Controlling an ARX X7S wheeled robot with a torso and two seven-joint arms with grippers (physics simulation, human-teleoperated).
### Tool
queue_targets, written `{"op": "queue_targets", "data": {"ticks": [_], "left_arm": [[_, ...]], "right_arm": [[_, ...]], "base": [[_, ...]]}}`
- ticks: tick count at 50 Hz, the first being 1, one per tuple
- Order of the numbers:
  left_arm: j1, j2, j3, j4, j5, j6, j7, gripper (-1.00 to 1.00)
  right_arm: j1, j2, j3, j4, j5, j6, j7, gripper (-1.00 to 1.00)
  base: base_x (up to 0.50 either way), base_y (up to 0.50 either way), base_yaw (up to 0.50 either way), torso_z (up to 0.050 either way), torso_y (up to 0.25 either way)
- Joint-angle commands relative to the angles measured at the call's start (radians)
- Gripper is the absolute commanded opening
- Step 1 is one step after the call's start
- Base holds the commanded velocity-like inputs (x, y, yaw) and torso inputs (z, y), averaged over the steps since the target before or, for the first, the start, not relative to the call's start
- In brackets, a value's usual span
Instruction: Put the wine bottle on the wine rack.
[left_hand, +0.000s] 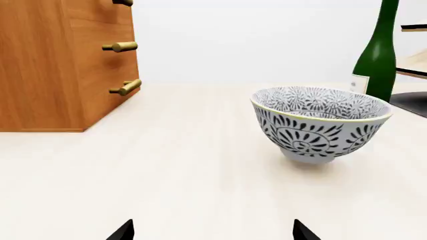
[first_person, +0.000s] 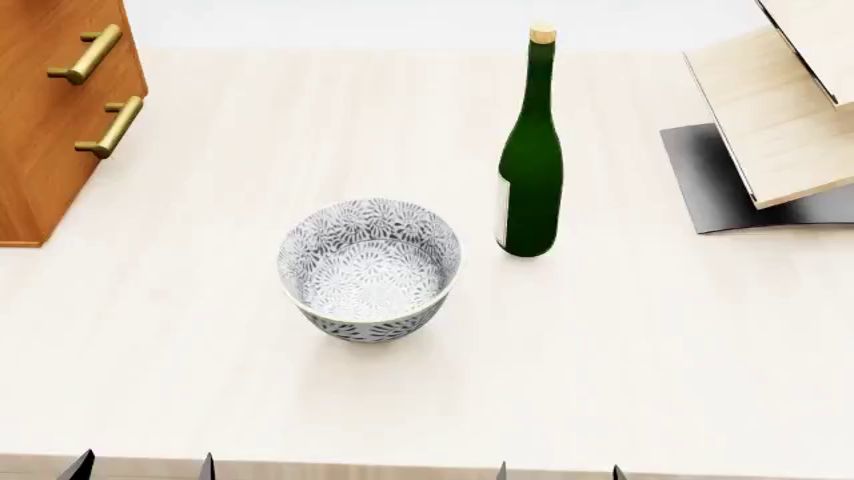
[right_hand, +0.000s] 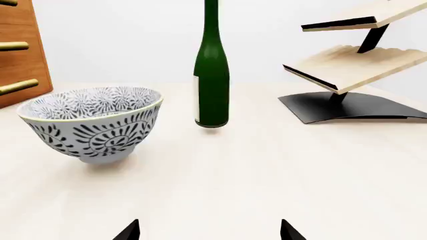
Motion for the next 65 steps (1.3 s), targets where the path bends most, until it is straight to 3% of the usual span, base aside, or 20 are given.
{"op": "queue_targets", "data": {"ticks": [1, 18, 36, 48, 65], "left_arm": [[-0.001, -0.024, 0.028, -0.003, -0.024, 0.003, -0.028, 1.00], [0.024, -0.065, 0.066, 0.101, -0.066, -0.026, -0.074, 1.00], [0.153, -0.114, 0.075, 0.571, -0.083, -0.100, -0.122, 1.00], [0.228, -0.142, 0.093, 0.788, -0.028, -0.069, -0.158, 1.00], [0.263, -0.163, 0.106, 0.811, -0.004, 0.033, -0.184, 1.00]], "right_arm": [[0.000, 0.013, -0.016, 0.002, 0.013, -0.001, 0.016, 1.00], [-0.036, 0.060, -0.060, -0.142, 0.062, 0.031, 0.076, 1.00], [-0.175, 0.112, -0.075, -0.606, 0.071, 0.081, 0.123, 1.00], [-0.255, 0.135, -0.094, -0.782, 0.044, -0.002, 0.147, 1.00], [-0.295, 0.151, -0.106, -0.793, 0.018, -0.165, 0.172, 1.00]], "base": [[0.00, 0.00, 0.00, 0.000, 0.000], [0.00, 0.00, 0.00, 0.000, 0.000], [0.00, 0.00, 0.00, 0.000, 0.000], [0.00, 0.00, 0.00, 0.000, 0.000], [0.00, 0.00, 0.00, 0.000, 0.000]]}}
